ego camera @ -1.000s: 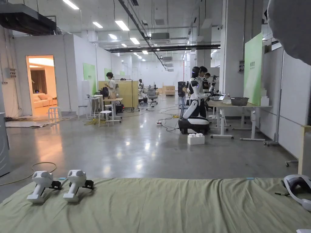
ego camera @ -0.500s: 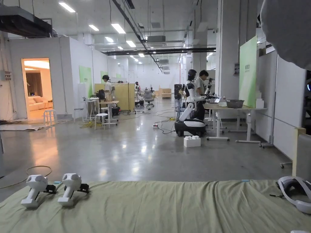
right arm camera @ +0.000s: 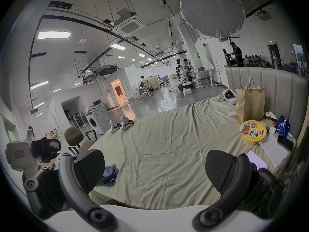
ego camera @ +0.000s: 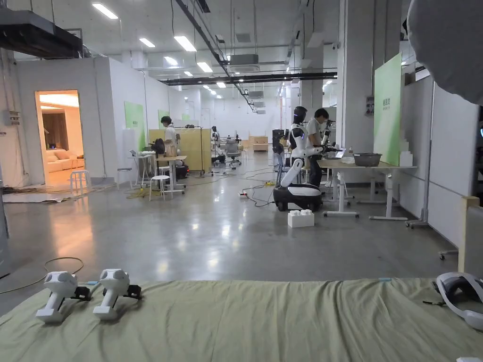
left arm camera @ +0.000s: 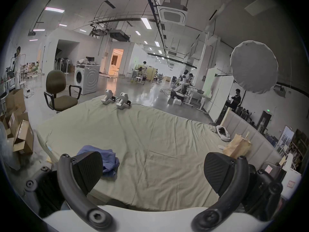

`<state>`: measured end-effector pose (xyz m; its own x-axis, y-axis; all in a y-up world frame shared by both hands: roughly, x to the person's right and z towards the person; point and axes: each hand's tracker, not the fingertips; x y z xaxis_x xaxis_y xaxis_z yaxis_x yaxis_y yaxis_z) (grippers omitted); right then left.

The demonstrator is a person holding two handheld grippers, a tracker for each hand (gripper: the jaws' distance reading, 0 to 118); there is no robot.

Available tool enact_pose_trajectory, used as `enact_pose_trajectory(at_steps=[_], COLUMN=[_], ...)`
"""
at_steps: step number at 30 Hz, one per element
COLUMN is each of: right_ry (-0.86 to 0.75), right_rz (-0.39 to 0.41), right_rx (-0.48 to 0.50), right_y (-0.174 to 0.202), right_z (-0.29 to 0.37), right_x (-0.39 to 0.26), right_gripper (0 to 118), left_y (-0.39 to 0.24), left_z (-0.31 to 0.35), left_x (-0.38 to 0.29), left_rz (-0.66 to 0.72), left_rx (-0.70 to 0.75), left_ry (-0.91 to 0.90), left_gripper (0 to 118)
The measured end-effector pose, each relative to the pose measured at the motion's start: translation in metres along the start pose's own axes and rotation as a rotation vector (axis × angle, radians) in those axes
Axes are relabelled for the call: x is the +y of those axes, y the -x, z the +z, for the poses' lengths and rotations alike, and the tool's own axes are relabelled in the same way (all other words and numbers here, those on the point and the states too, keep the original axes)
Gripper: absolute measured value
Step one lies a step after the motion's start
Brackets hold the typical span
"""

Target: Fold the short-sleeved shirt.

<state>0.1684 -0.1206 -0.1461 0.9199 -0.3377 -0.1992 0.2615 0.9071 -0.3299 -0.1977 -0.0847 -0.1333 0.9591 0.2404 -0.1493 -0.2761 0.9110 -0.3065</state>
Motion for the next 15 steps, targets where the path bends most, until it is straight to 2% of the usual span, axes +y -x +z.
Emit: enact_pose_trajectory(at_steps=[4,13,15], right_ry=[0.008,0.014,0.005], right_rz=[-0.002,-0.017,-0.005], right_rx=[-0.016,-0.015,-0.02], right_y=[-0.0028,-0.0051,-0.0033], right_z=[0.0001,0.0012,0.0018], right_x=[-0.0008,-0.0038,-0.0034], right_gripper=[118,118,118], left_y=[0.0023,0.0033,0.0093], left_z=[-0.0013,-0.0051,-0.0022], left_x=[0.0016,0.0005,-0.0007], left_rz=[0.027,-0.002,0.001], left_rx=[-0.081,-0.052,-0.095], left_ry=[0.035,0.02,0.003], left_gripper=[118,118,118])
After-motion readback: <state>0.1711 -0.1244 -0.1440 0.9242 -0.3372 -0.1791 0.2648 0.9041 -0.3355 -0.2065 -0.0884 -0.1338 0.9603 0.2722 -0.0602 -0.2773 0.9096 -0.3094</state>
